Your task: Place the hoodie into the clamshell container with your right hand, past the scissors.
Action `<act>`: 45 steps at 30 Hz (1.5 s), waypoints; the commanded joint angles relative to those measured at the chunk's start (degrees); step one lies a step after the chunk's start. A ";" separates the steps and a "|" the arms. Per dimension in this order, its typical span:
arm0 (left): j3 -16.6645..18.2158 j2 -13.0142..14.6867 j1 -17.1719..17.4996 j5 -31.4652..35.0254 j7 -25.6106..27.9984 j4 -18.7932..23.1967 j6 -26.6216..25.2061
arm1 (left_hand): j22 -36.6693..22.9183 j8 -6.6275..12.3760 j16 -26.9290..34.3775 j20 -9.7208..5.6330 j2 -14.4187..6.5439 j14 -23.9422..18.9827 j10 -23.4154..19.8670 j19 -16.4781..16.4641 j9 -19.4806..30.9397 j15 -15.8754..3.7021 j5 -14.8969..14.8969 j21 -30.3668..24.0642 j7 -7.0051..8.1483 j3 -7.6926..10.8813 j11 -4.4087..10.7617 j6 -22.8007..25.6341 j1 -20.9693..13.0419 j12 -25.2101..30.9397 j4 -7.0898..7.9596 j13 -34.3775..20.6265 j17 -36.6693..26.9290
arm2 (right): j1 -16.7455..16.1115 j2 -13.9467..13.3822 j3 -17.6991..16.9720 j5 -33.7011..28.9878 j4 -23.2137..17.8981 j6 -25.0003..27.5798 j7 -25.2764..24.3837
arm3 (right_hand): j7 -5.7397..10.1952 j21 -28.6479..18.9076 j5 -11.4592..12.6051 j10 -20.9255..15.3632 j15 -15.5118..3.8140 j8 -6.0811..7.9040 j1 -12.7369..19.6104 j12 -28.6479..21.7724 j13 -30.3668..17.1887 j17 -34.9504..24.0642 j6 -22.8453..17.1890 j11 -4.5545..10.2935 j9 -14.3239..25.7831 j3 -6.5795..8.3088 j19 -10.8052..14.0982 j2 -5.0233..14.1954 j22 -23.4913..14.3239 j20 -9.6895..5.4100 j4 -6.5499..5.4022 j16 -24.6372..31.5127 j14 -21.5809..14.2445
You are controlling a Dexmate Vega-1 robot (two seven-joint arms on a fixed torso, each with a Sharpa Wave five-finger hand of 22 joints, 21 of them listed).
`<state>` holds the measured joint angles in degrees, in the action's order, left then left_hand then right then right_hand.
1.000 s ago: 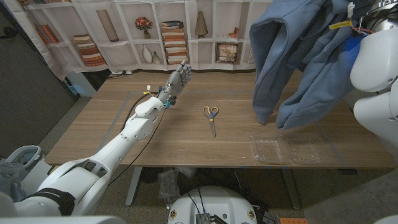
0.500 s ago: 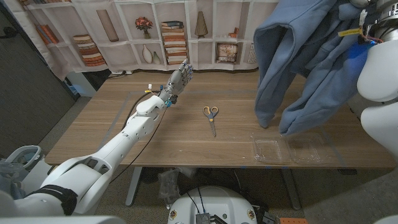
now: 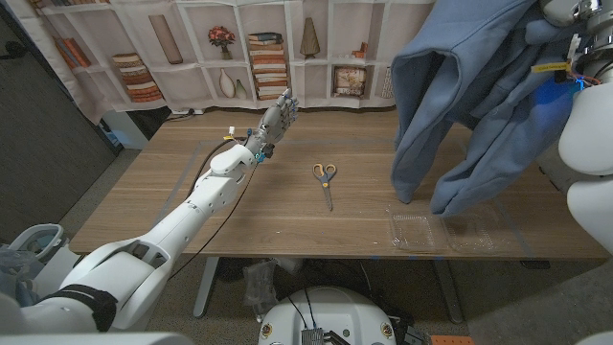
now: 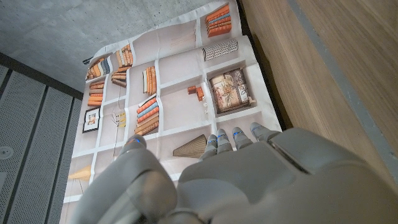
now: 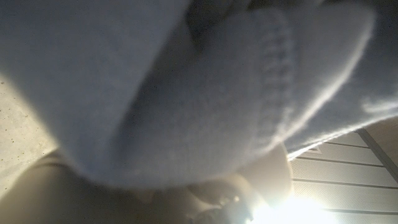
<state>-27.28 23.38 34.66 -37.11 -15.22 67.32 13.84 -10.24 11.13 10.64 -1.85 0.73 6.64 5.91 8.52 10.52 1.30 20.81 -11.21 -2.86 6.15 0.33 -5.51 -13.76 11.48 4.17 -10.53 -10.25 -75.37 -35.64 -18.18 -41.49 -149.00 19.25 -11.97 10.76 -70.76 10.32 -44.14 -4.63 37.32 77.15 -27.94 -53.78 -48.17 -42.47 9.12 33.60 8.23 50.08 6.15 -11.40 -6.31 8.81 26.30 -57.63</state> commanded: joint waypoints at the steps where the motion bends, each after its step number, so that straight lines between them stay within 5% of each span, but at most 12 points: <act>1: -0.42 -0.36 -0.30 0.22 0.12 -0.12 -0.37 | -0.18 0.10 0.08 0.19 -0.01 0.59 0.53 0.36 0.17 -0.10 0.24 -0.32 0.05 -0.06 0.14 -0.04 -0.75 -0.03 -0.04 -0.17 -0.21 | -2.95 4.65 -3.34 1.74 0.00 -7.21 -0.50 | 0.03 -0.42 0.34 -1.09 -8.17 0.44 -1.13 -0.08 -0.15 -0.29 -0.51 0.93 0.05 2.15 0.44 2.38 -0.19 -6.85 -1.96 0.36 -4.29; 20: -0.58 -0.41 0.18 0.40 0.77 0.97 -0.58 | -0.18 0.14 0.10 0.21 -0.10 0.57 0.53 0.39 0.17 -0.17 0.23 -0.32 0.05 -0.28 0.08 0.06 -0.87 -0.02 -0.04 -0.18 -0.21 | -6.29 9.46 -9.08 8.36 3.08 -20.80 0.42 | 0.74 -0.44 0.39 -2.11 -8.27 0.38 -1.46 -0.01 -0.44 -0.84 -0.98 1.34 -0.12 1.98 -0.06 2.20 -0.22 -6.73 -2.03 0.74 -4.14; 45: 0.83 2.50 3.90 0.03 3.14 6.77 -0.74 | -0.18 0.13 0.10 0.21 -0.22 0.58 0.50 0.39 0.17 -0.10 0.21 -0.32 0.00 -0.49 -0.01 0.04 -1.01 0.01 -0.04 -0.18 -0.21 | -9.62 15.45 -9.88 8.04 5.72 -29.13 -1.58 | 0.90 -1.20 0.56 -2.61 -8.41 0.22 -2.10 0.81 -0.58 -1.53 -1.24 1.48 -0.24 2.13 -1.09 2.22 -0.39 -6.67 -2.16 0.32 -3.47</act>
<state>-27.18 24.54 36.80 -36.85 -13.04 71.43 12.97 -10.24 11.13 10.64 -1.63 0.43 6.64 5.90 8.74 10.52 1.30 20.81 -11.21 -2.86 5.76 0.33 -5.51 -14.06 11.48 4.24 -10.53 -10.25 -83.23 -22.46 -27.61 -33.42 -144.23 -5.73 -12.21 11.47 -71.67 10.62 -44.67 -5.03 37.31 77.13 -27.03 -54.28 -49.52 -43.18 9.19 33.04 8.22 49.13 6.13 -11.60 -6.46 8.80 26.53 -57.23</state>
